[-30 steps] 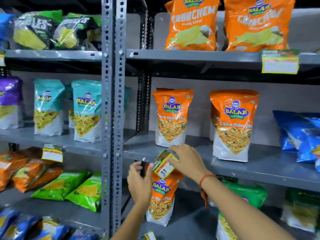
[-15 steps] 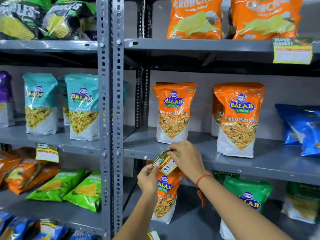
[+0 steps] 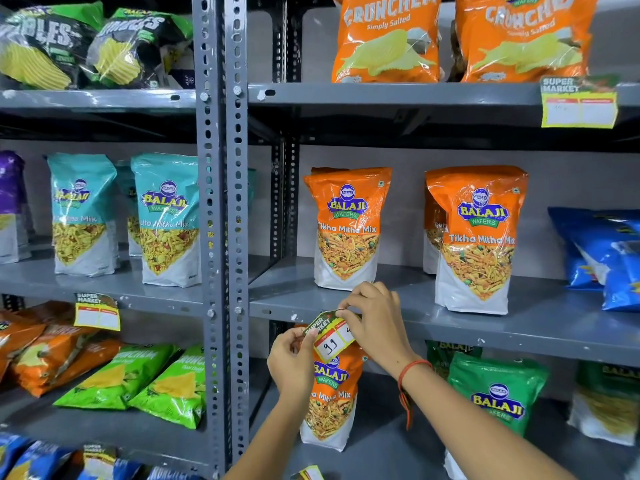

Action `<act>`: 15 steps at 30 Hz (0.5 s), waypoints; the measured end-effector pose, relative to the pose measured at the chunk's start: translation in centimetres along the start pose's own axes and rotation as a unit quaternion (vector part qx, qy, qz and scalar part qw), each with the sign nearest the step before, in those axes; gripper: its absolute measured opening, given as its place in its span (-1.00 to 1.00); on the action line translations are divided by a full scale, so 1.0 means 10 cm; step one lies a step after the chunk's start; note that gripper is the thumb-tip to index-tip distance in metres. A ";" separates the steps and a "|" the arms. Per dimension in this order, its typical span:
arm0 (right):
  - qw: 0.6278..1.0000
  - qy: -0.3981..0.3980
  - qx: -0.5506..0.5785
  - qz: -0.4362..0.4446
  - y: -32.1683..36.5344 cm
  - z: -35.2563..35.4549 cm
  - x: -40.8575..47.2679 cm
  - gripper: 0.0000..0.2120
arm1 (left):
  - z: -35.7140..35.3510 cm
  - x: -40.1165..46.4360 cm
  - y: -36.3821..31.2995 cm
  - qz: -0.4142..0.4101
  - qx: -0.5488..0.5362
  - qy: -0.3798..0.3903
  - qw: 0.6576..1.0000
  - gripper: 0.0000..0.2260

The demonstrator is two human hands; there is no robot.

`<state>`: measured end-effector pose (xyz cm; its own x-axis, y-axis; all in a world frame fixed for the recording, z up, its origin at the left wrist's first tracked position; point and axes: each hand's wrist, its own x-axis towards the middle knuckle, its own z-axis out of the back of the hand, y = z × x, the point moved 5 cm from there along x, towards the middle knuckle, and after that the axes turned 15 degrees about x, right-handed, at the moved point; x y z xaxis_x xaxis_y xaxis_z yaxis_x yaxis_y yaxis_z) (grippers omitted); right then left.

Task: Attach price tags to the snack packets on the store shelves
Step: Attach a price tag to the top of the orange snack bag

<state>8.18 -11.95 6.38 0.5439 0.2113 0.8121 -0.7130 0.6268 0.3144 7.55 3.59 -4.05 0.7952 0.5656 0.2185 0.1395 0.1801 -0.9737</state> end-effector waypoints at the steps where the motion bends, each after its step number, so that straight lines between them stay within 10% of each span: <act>1: 1.000 -0.010 0.007 -0.006 -0.01 0.01 -0.01 -0.91 | 0.03 0.00 -0.02 -0.011 0.003 -0.009 1.000 -0.89; 15: 0.998 -0.034 -0.055 -0.021 0.08 0.03 -0.02 -0.78 | 0.37 0.19 -0.42 -0.168 0.160 -0.115 0.966 -0.78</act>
<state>7.36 -11.67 6.64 0.5376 0.1338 0.8325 -0.6358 0.7128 0.2960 6.27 6.90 0.68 0.5796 0.5898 0.5623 0.1474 0.6029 -0.7841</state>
